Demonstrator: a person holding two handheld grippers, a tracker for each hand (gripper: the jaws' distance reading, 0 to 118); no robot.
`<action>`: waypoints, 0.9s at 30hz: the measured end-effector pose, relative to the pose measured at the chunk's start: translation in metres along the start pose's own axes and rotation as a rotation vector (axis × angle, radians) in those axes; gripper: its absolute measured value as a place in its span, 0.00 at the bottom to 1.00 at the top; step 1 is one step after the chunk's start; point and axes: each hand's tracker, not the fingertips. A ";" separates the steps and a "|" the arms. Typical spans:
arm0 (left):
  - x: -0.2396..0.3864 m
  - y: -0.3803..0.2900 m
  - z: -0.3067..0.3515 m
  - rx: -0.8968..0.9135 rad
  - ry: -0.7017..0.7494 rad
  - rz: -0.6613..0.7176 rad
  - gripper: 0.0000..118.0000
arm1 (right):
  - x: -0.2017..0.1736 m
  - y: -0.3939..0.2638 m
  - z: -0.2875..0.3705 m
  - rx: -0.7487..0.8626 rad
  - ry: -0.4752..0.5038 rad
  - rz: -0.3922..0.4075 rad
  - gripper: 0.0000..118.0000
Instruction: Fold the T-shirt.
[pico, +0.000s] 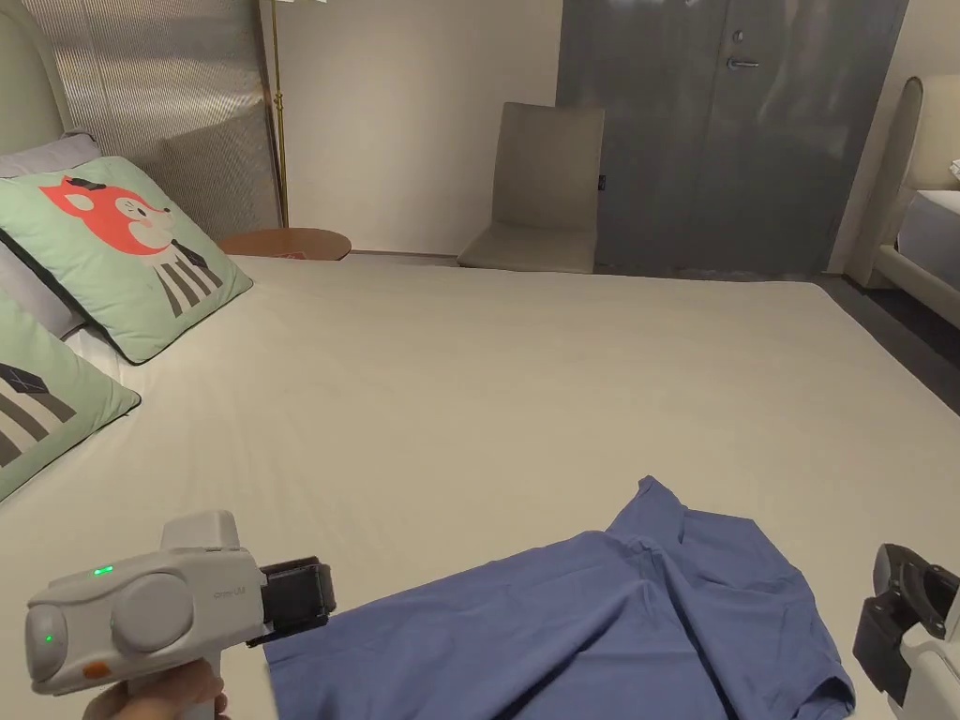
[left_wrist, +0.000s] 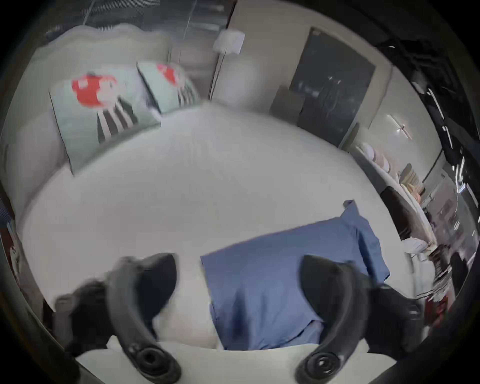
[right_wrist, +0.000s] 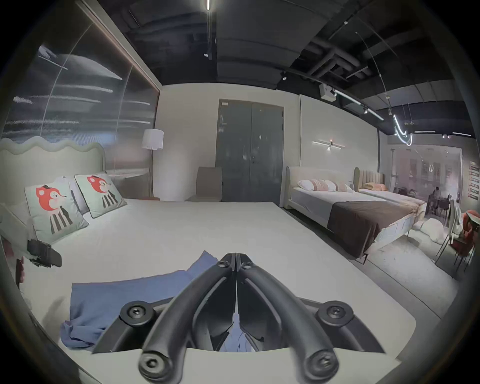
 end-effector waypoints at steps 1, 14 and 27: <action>-0.003 0.003 -0.012 -0.029 0.001 0.028 0.88 | -0.004 0.001 0.001 -0.010 -0.004 0.003 0.01; -0.014 0.001 -0.108 -0.220 0.130 0.086 0.51 | -0.004 -0.029 -0.040 -0.123 -0.012 0.004 0.01; -0.002 0.002 -0.070 -0.095 0.114 0.028 0.02 | 0.021 -0.028 -0.153 -0.473 0.043 -0.117 1.00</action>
